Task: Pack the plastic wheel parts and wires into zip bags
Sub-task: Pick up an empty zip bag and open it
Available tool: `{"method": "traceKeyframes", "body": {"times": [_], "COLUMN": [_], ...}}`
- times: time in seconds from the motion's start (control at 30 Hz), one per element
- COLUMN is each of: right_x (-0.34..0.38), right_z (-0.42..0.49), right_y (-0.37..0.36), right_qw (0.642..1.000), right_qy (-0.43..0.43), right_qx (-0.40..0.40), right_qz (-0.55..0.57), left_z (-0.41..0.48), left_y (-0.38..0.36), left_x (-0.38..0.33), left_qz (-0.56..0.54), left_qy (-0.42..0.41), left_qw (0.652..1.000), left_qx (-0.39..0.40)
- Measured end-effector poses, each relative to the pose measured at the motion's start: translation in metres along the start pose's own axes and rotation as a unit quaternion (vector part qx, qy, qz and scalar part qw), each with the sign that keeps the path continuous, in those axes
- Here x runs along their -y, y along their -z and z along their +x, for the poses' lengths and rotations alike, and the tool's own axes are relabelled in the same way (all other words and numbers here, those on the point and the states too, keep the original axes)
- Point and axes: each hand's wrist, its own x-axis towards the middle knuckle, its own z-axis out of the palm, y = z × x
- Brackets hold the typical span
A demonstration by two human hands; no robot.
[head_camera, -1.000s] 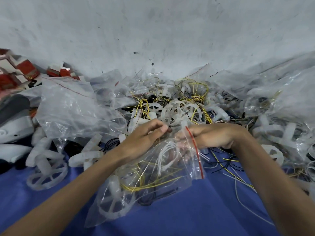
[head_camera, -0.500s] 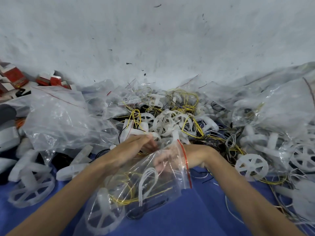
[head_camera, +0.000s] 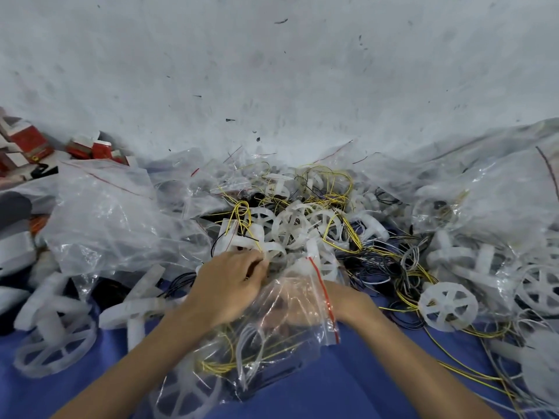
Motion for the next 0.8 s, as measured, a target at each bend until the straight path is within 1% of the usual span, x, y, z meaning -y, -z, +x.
{"method": "traceKeyframes", "body": {"times": [0.07,0.13,0.17,0.23,0.3,0.33,0.4,0.43,0.5,0.53,0.57,0.67,0.7,0.73,0.8], "right_x": [0.001,0.002,0.002,0.005,0.004,0.002,-0.006,-0.007,-0.003,-0.002,-0.002,-0.001,0.0,0.001,0.0], "right_z": [-0.001,-0.002,-0.002,0.002,0.005,0.005,0.006,0.003,0.0,-0.001,-0.002,-0.003,-0.002,0.002,0.006], "right_y": [0.002,0.006,0.006,0.002,-0.01,-0.017,-0.026,-0.027,-0.028,-0.029,-0.029,-0.021,-0.015,-0.007,-0.002], "right_qw": [1.0,0.999,0.998,0.996,0.992,0.992,0.995,0.996,0.99,0.988,0.989,0.997,0.997,0.998,0.999], "right_qy": [-0.005,-0.011,-0.005,0.006,0.001,-0.001,0.027,0.022,-0.037,-0.043,-0.044,-0.054,-0.062,-0.054,-0.013], "right_qx": [0.008,0.02,0.02,0.023,0.016,0.008,-0.067,-0.059,-0.02,-0.022,-0.018,-0.003,-0.002,0.004,-0.003], "right_qz": [0.02,0.04,0.053,0.083,0.123,0.129,0.064,0.061,0.137,0.144,0.141,0.048,0.041,0.043,0.043], "left_z": [-0.003,-0.01,-0.013,-0.022,-0.026,-0.026,-0.025,-0.025,-0.025,-0.025,-0.025,-0.026,-0.025,-0.026,-0.026], "left_y": [0.005,0.012,0.015,0.014,0.01,0.009,0.007,0.007,0.007,0.006,0.006,0.005,0.005,0.005,0.005], "left_x": [0.002,0.007,0.01,0.015,0.02,0.021,0.023,0.023,0.023,0.024,0.024,0.027,0.027,0.027,0.026], "left_qz": [0.013,0.02,0.021,0.031,0.023,0.012,0.0,-0.006,-0.03,-0.042,-0.052,-0.072,-0.073,-0.072,-0.069], "left_qy": [-0.028,-0.052,-0.049,-0.008,0.04,0.052,0.053,0.05,0.044,0.042,0.04,0.043,0.044,0.044,0.042], "left_qw": [0.999,0.997,0.998,0.999,0.998,0.997,0.997,0.998,0.998,0.998,0.998,0.996,0.996,0.996,0.997], "left_qx": [-0.041,-0.052,-0.041,-0.029,-0.042,-0.049,-0.049,-0.041,-0.027,-0.022,-0.02,-0.018,-0.017,-0.017,-0.019]}}
